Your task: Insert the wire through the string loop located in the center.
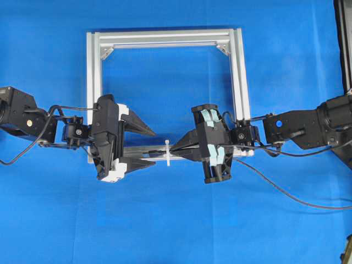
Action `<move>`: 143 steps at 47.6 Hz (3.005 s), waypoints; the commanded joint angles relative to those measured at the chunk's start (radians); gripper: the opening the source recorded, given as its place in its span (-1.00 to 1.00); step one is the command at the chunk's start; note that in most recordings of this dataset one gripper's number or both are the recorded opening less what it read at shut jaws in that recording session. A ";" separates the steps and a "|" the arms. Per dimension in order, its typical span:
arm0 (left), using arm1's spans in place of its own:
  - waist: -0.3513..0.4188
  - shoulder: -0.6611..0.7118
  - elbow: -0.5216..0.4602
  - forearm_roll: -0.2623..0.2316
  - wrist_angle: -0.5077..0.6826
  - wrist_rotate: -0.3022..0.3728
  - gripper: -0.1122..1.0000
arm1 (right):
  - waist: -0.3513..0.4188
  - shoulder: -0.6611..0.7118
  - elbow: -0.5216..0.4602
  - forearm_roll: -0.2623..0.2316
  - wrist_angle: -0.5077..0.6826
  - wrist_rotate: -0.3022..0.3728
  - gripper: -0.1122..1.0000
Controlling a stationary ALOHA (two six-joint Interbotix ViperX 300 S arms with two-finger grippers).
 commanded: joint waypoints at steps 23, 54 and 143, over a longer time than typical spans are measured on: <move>0.002 -0.009 -0.025 0.000 0.003 -0.002 0.77 | 0.002 -0.012 -0.014 -0.002 -0.015 -0.002 -0.84; 0.000 -0.009 -0.026 0.000 0.015 -0.002 0.66 | 0.002 -0.012 -0.014 -0.002 -0.015 -0.002 -0.84; 0.008 -0.135 0.130 0.000 0.028 0.000 -0.65 | 0.052 -0.107 0.035 -0.003 0.015 0.002 0.59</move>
